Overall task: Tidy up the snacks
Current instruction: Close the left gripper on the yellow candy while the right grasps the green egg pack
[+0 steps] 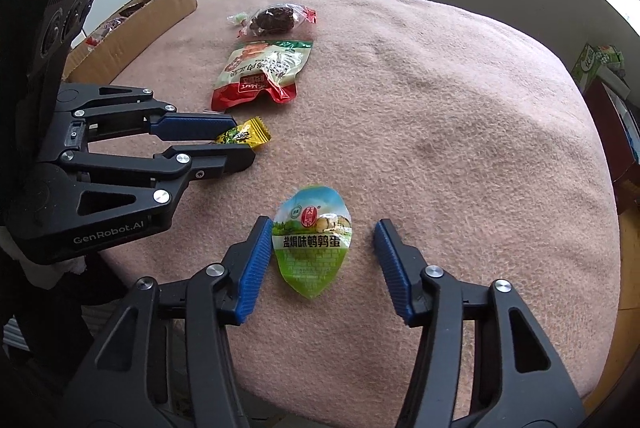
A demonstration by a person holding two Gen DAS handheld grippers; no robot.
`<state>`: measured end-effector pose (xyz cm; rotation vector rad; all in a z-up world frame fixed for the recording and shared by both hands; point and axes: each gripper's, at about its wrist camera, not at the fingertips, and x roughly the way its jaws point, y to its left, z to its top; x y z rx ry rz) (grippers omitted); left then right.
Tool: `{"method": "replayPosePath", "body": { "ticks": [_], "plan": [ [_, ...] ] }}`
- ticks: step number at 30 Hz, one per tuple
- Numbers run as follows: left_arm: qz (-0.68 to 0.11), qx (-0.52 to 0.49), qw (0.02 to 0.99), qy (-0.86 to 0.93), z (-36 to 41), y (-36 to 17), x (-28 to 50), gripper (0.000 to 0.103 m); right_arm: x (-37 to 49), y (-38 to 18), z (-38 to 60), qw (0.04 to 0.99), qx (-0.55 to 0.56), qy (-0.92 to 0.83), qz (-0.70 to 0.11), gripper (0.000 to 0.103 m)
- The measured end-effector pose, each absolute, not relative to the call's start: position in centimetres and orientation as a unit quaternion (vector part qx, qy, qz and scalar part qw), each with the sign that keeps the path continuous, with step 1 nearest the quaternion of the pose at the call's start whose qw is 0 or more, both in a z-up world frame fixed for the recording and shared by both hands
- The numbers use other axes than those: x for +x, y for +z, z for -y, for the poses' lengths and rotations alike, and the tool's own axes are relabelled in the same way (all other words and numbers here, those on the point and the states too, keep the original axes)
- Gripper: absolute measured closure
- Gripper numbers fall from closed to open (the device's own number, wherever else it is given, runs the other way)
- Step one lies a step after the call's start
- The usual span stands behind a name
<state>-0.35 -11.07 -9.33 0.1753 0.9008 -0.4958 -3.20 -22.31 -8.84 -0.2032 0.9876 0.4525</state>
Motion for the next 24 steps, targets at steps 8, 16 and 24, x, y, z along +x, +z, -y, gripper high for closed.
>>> {"method": "replayPosePath", "body": {
  "ticks": [8,16,24],
  "plan": [
    [-0.425,0.072,0.871,-0.235,10.6,-8.9,-0.4,0.080,-2.3,-8.6,22.9,0.854,-0.067,0.210,-0.471,0.068],
    [-0.405,0.053,0.884,-0.227,9.1,-7.4,-0.6,0.080,-2.5,-6.9,21.3,0.867,-0.070,0.212,-0.445,0.069],
    [-0.383,0.021,0.901,-0.203,5.2,-5.5,-0.6,0.080,-2.0,-3.6,18.0,0.881,-0.065,0.229,-0.408,0.069]
  ]
}}
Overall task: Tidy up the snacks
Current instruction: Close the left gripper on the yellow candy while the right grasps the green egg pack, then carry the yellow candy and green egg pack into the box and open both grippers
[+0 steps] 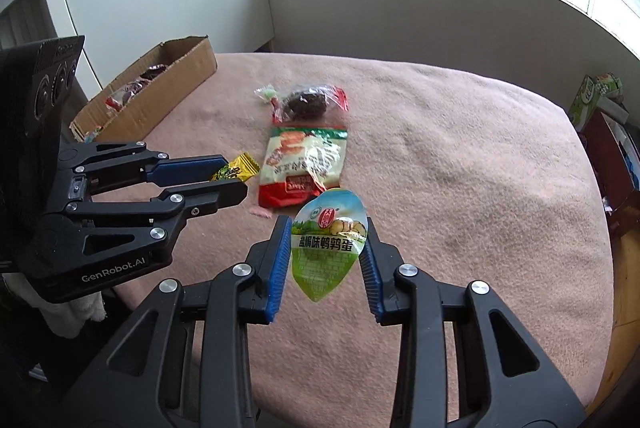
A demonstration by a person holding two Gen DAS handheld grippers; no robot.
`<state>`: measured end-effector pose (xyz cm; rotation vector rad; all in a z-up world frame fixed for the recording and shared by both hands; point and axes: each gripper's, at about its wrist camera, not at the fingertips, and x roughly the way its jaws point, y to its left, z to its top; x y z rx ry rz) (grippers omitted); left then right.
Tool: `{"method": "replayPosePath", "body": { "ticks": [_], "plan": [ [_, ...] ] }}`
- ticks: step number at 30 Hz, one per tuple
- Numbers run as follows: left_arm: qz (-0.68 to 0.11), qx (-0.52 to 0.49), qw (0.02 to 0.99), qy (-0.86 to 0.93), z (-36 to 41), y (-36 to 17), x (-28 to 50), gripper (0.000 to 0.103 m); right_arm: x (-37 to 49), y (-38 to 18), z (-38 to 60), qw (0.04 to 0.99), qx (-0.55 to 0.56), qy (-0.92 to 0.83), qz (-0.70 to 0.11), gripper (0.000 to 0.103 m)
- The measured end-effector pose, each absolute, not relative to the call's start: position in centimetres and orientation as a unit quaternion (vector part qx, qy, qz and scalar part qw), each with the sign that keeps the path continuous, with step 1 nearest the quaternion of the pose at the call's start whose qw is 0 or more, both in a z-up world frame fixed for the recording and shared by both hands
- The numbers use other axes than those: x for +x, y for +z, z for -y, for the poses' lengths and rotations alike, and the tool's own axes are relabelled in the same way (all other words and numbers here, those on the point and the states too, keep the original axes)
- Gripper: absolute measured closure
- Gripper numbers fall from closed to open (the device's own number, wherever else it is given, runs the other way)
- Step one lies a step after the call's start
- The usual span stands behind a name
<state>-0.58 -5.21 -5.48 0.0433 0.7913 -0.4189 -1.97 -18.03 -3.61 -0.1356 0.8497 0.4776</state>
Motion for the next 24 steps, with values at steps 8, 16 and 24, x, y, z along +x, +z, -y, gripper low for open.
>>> {"method": "replayPosePath", "body": {
  "ticks": [8,16,24],
  "plan": [
    [-0.340,-0.028,0.926,-0.160,-0.4,-2.6,-0.9,0.080,-0.2,-0.5,12.2,0.879,-0.059,0.276,-0.384,0.069],
    [-0.304,-0.071,0.944,-0.104,-7.2,-0.7,-1.8,0.080,1.6,1.5,5.1,0.875,-0.074,0.312,-0.363,0.069],
    [-0.283,-0.095,0.954,-0.039,-13.4,-0.3,-3.3,0.080,3.3,1.7,-0.5,0.865,-0.067,0.337,-0.367,0.069]
  ]
}}
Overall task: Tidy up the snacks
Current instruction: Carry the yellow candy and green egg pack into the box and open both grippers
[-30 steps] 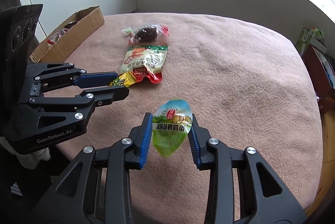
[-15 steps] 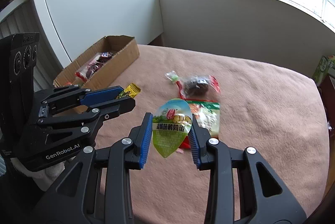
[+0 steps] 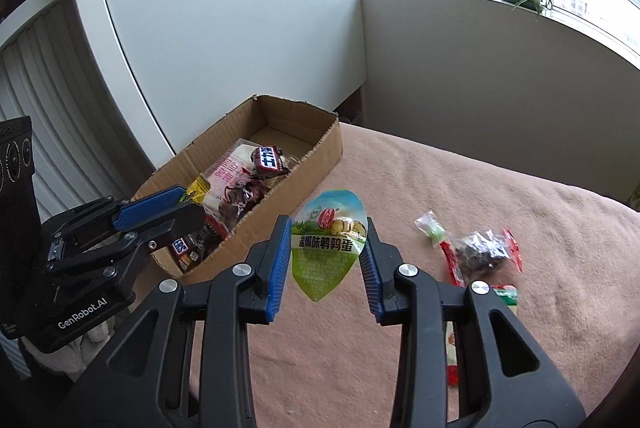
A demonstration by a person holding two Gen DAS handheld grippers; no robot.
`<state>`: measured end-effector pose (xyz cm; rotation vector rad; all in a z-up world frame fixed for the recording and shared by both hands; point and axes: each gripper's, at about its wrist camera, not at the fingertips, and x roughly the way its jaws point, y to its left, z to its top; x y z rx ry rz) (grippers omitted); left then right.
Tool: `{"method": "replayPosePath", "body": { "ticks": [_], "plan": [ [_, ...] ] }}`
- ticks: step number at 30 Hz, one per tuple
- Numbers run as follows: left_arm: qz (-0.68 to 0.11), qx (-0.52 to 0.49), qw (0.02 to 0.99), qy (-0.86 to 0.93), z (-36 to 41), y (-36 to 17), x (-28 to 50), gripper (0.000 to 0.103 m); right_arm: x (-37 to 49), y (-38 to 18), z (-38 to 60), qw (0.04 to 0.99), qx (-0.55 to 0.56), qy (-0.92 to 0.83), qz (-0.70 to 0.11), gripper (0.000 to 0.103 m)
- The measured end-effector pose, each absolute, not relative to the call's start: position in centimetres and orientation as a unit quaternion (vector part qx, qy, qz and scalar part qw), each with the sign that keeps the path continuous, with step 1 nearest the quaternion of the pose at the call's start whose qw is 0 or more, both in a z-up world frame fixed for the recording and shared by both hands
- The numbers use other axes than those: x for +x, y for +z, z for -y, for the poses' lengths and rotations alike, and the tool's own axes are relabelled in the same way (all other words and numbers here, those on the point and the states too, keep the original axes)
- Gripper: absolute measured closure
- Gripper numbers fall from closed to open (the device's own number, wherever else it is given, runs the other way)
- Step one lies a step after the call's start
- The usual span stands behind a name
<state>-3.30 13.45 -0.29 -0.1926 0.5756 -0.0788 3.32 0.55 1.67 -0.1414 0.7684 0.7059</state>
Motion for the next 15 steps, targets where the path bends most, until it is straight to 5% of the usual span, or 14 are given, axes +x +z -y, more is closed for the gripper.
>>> {"method": "replayPosePath", "body": {
  "ticks": [15],
  "plan": [
    [-0.295,-0.119,0.947,0.049,-20.9,-2.7,-4.3,0.080,3.4,-0.4,-10.2,0.830,-0.079,0.398,-0.382,0.068]
  ]
}}
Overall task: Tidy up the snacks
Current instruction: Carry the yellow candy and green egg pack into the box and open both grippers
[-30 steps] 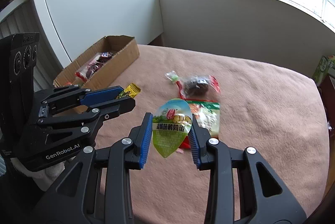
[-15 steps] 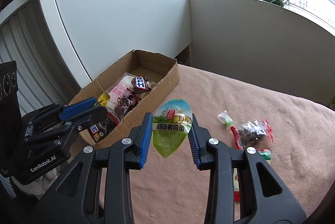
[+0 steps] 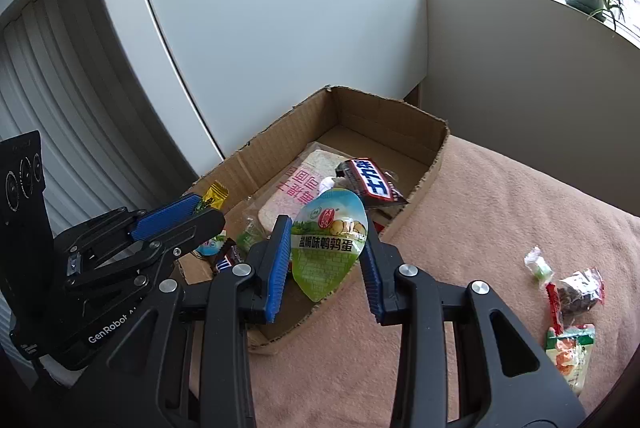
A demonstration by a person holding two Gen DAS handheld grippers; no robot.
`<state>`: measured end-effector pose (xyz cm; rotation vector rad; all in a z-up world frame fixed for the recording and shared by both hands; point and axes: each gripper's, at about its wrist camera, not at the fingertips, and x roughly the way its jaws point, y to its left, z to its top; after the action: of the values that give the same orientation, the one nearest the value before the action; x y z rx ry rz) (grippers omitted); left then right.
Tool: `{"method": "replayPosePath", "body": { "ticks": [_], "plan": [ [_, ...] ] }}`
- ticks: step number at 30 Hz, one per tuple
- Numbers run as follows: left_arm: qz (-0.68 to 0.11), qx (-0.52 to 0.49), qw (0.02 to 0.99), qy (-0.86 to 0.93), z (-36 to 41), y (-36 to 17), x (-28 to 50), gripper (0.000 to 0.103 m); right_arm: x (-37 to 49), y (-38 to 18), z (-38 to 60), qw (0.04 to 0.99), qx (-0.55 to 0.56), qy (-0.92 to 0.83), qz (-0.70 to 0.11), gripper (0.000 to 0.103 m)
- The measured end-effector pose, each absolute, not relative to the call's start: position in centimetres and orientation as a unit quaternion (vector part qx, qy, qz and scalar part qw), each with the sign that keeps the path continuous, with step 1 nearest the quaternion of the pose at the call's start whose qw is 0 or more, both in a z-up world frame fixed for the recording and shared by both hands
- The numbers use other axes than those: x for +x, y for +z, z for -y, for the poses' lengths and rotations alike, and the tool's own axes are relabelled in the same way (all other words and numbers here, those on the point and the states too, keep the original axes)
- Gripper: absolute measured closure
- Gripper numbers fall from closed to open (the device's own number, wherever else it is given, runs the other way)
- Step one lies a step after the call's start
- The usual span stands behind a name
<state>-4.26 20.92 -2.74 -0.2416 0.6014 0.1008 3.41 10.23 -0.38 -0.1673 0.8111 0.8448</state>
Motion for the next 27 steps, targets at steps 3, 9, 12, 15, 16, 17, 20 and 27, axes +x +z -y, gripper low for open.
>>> {"method": "replayPosePath", "body": {
  "ticks": [3,9,12,15,16,17,20,27],
  "plan": [
    [-0.295,-0.122,0.946,0.057,-21.7,-2.8,-4.4,0.080,3.2,-0.7,-11.5,0.823,-0.080,0.410,-0.385,0.068],
    [-0.295,-0.118,0.945,0.076,-22.6,-3.1,-4.6,0.079,2.1,-1.0,-12.7,0.820,-0.100,0.421,-0.374,0.055],
    [-0.296,-0.118,0.944,0.085,-22.8,-3.1,-4.6,0.064,1.8,-0.6,-12.3,0.829,-0.096,0.413,-0.365,0.041],
    [-0.295,-0.116,0.945,0.086,-22.7,-3.0,-4.6,0.060,1.8,0.0,-11.6,0.833,-0.089,0.412,-0.359,0.031],
    [-0.294,-0.114,0.945,0.086,-22.5,-2.9,-4.6,0.055,1.7,0.2,-11.4,0.836,-0.089,0.409,-0.354,0.030],
    [-0.292,-0.114,0.946,0.086,-22.4,-2.8,-4.6,0.052,1.7,0.3,-11.1,0.838,-0.091,0.407,-0.352,0.030],
    [-0.291,-0.112,0.947,0.083,-22.0,-2.7,-4.3,0.051,1.9,0.7,-10.3,0.843,-0.088,0.402,-0.348,0.030],
    [-0.288,-0.107,0.948,0.077,-20.9,-2.4,-4.0,0.051,2.3,1.2,-7.9,0.850,-0.083,0.388,-0.347,0.030]
  ]
}}
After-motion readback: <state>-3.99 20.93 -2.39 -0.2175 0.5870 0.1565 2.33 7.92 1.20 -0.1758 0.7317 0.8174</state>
